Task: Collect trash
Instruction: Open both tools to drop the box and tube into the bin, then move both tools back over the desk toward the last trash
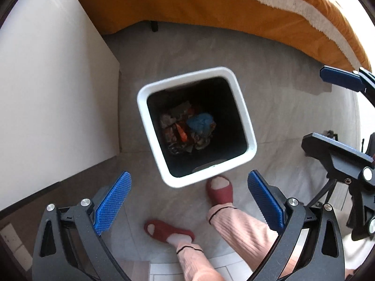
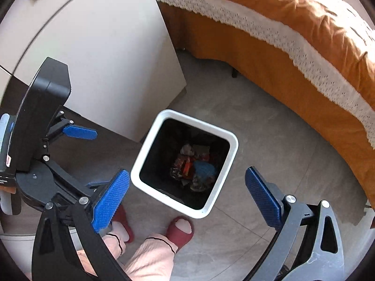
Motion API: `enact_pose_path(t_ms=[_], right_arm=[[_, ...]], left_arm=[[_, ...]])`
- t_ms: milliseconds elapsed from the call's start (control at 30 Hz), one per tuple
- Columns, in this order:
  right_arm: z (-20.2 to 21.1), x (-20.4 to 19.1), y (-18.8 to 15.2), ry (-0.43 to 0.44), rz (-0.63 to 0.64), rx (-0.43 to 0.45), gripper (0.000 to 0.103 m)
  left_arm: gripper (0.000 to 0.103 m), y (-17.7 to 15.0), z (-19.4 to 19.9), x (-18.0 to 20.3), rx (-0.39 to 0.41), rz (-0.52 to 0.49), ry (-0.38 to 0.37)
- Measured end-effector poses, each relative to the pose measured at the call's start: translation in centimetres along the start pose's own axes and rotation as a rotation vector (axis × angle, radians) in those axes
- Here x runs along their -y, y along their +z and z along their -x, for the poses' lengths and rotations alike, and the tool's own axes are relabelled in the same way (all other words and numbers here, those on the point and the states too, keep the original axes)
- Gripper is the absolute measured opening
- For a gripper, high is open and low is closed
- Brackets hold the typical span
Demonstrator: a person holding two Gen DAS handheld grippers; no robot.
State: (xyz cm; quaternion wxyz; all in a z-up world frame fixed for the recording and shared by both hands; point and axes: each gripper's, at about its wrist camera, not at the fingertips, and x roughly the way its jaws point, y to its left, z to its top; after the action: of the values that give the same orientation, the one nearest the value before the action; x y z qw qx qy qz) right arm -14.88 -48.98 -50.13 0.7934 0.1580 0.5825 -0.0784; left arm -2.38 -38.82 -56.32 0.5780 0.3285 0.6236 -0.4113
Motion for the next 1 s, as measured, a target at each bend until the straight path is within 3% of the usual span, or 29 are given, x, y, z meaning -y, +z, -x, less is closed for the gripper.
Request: enact_pose_path(t_ms=[200, 433, 767, 1000], right_arm=[[5.4, -0.5, 2.0, 0.004, -0.006, 0.078, 0.098], [13.8, -1.6, 4.2, 0.039, -0.011, 0.201, 0.098], [24.4, -8.1, 8.2, 0.109, 0.175, 0.396, 0.098], [27.9, -14.5, 12.0, 0.192, 0.202, 0.474, 0.098]], left_arm=[[0.098, 0.4, 5.7, 0.7, 0.09, 0.002, 0.06], [0.098, -0.5, 15.6, 1.6, 0.244, 0.055, 0.129], [0.098, -4.8, 29.6, 0.3, 0.502, 0.235, 0.199], [0.098, -8.6, 37.1, -4.7, 0.639, 0.306, 0.298]])
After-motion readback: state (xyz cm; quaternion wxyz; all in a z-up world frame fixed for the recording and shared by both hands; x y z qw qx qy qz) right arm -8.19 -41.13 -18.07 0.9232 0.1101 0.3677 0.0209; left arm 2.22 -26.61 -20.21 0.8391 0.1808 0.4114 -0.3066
